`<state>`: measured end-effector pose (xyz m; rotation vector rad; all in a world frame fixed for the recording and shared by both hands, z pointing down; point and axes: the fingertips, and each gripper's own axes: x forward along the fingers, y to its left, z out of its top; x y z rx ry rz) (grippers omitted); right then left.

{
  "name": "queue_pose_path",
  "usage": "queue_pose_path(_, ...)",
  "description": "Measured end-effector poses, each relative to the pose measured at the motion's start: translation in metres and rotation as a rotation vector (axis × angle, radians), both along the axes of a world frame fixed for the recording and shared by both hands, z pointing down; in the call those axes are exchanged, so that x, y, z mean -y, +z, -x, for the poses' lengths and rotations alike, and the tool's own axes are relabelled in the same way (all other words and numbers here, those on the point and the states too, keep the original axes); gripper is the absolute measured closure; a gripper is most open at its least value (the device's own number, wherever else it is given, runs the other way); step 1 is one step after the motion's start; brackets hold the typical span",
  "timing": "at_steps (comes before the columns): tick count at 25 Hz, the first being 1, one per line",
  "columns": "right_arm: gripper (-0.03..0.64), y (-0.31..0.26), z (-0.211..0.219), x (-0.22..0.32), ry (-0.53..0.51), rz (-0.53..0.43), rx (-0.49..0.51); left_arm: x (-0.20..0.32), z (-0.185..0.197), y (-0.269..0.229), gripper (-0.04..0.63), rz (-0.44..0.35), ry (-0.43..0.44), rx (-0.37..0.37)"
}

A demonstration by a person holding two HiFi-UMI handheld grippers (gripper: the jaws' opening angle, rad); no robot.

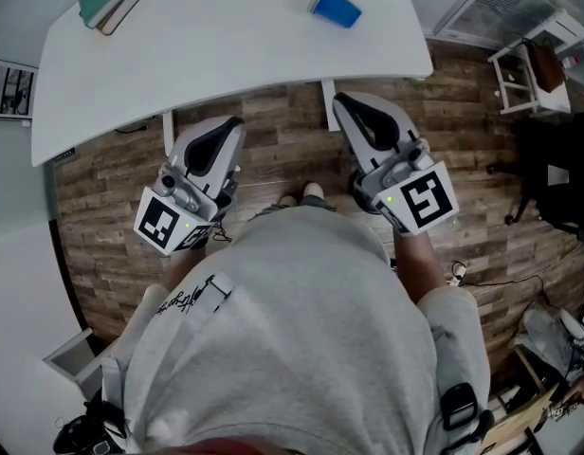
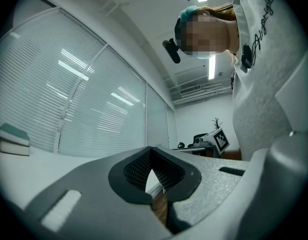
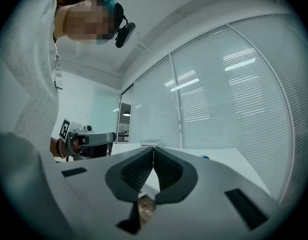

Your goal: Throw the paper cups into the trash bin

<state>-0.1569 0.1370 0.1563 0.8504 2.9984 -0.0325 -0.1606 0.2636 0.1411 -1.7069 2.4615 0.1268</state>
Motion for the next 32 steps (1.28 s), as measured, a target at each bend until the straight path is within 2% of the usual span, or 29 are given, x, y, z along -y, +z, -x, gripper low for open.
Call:
queue_pose_path(8,0.604,-0.002,0.005,0.009,-0.015,-0.003,0.002,0.0,0.002,0.0,0.601,0.009,-0.032,0.001)
queue_pose_path(12,0.604,-0.007,0.009,0.013,-0.009,-0.006,0.053,-0.001,-0.001,0.002,0.601,0.022,-0.039,0.006)
queue_pose_path(18,0.604,-0.009,0.017,0.015,-0.002,-0.009,0.056,-0.009,0.003,0.004,0.601,0.021,-0.048,-0.002)
queue_pose_path(32,0.603,-0.013,0.055,0.019,0.054,-0.105,0.049,-0.018,0.051,-0.005,0.601,0.006,-0.005,0.013)
